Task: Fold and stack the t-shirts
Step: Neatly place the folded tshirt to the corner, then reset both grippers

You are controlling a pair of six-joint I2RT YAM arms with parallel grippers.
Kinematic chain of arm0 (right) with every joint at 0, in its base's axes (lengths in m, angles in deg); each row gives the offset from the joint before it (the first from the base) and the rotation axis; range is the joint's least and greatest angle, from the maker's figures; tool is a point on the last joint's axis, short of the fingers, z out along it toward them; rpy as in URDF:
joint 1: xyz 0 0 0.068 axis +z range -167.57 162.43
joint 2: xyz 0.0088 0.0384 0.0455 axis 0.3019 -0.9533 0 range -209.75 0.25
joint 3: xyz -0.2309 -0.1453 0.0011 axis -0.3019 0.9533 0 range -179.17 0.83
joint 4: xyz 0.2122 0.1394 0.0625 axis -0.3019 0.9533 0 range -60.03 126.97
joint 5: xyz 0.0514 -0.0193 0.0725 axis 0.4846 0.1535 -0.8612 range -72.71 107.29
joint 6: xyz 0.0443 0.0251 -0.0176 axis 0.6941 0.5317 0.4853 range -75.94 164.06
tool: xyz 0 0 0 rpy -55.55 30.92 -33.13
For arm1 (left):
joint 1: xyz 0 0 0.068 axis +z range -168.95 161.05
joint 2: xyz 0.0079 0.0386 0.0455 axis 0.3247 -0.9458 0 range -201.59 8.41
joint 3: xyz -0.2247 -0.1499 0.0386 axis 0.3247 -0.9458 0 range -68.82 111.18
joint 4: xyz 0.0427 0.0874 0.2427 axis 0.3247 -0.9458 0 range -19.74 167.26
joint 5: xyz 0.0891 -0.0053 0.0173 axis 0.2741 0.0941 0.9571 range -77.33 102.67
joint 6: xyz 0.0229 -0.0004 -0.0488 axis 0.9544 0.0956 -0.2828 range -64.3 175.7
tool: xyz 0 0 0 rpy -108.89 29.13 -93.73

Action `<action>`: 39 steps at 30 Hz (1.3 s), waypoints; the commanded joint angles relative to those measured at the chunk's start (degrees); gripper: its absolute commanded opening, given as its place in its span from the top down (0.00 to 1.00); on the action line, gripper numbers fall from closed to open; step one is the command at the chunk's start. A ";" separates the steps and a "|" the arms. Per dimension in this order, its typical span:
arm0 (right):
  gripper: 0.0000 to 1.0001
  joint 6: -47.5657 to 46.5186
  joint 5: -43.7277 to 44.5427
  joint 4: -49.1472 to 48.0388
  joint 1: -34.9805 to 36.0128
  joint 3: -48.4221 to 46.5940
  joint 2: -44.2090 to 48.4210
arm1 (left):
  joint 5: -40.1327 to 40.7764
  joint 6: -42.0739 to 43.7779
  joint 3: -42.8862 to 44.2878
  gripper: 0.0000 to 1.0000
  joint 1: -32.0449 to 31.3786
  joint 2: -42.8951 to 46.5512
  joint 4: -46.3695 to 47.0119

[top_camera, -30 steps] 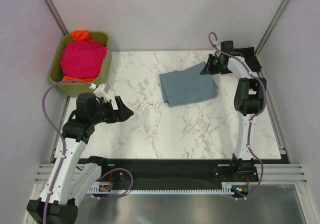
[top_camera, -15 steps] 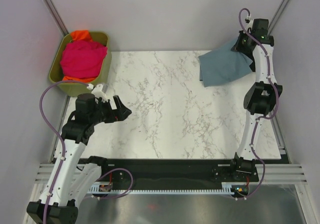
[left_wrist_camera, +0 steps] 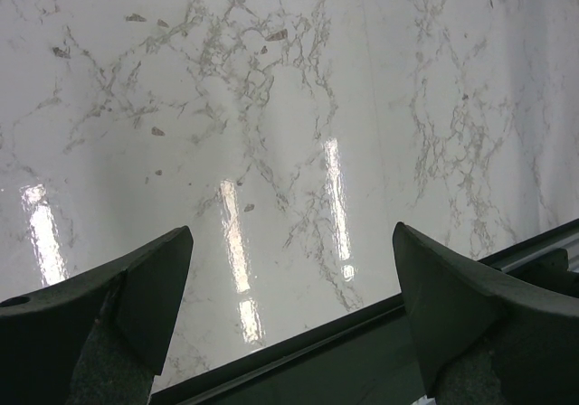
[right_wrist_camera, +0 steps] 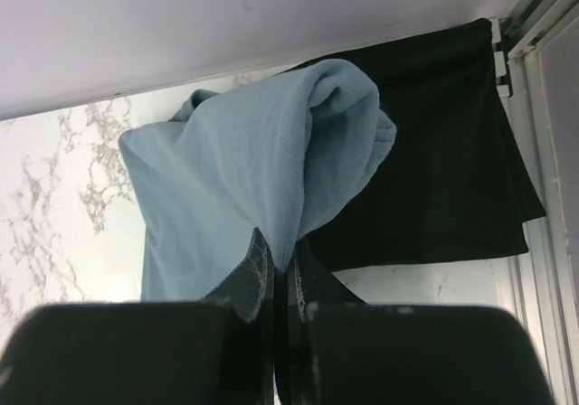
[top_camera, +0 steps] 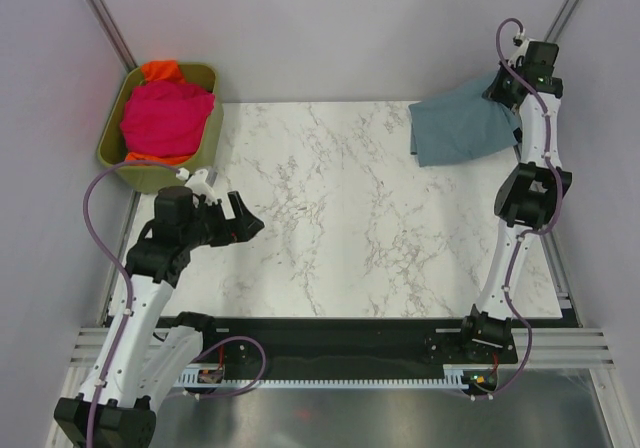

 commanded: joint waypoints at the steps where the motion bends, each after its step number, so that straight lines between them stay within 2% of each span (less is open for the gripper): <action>1: 1.00 -0.06 1.68 -8.04 -0.86 -3.02 -0.83 | 0.53 -1.25 -0.19 0.00 0.23 -0.20 1.94; 4: 0.98 0.39 3.97 -12.52 -1.91 -0.40 -2.59 | 0.01 -1.25 -0.36 0.00 0.14 -0.46 2.03; 6: 0.79 -0.57 8.18 -20.94 -2.00 2.15 -4.60 | -0.17 -1.25 -0.36 0.00 0.14 -0.72 2.11; 7: 0.44 -0.93 10.11 -24.28 -2.00 3.82 -5.83 | -0.35 -1.25 -0.45 0.00 0.05 -0.64 2.20; 8: 0.17 -1.10 14.48 -28.49 -2.17 2.88 -7.41 | -0.43 -1.25 -0.45 0.00 -0.03 -0.81 2.20; 9: 0.02 -0.93 18.70 -28.96 -2.18 0.95 -11.08 | -0.44 -1.25 -0.45 0.00 -0.38 -0.99 2.29; 10: 0.02 -0.58 21.26 -29.23 -2.26 -2.63 -12.51 | -0.35 -1.25 -0.45 0.00 -0.65 -1.07 2.20; 12: 0.02 1.26 27.32 -31.25 -2.70 -3.29 -13.67 | 0.00 -1.24 -0.45 0.00 -1.43 -1.16 2.20; 14: 0.02 2.14 28.67 -33.70 -2.88 1.00 -11.66 | 0.53 -1.33 -0.54 0.00 -2.40 -0.90 2.11; 18: 0.02 5.12 32.97 -39.06 -2.88 13.30 0.18 | 1.67 -1.95 -0.71 0.00 -3.64 -0.02 2.20; 20: 0.02 5.31 32.46 -41.18 -2.97 18.33 3.89 | 1.67 -1.86 -0.54 0.00 -3.73 0.33 2.20; 27: 0.02 10.40 30.61 -36.53 -2.97 19.04 18.57 | 1.67 -1.77 -0.54 0.00 -3.81 2.17 2.11; 30: 0.02 16.01 23.34 -33.81 -2.79 24.47 26.80 | 1.67 -1.77 -0.45 0.00 -3.81 3.23 2.29; 31: 0.02 17.77 21.40 -34.15 -2.53 31.10 29.28 | 1.85 -1.86 -0.45 0.00 -3.81 3.58 2.29; 33: 0.02 21.65 15.59 -34.24 -0.51 37.99 35.94 | 2.55 -2.04 -0.54 0.00 -3.81 4.81 2.46; 35: 0.02 23.40 14.87 -34.59 2.98 50.02 40.89 | 2.64 -2.12 -0.62 0.00 -3.81 5.69 2.47; 36: 0.02 23.59 12.96 -35.20 4.49 59.29 45.96 | 2.90 -2.12 -0.54 0.00 -3.73 6.39 2.47; 39: 0.02 25.25 9.89 -40.29 10.11 73.22 56.01 | 4.04 -2.21 -0.54 0.00 -3.81 7.53 2.47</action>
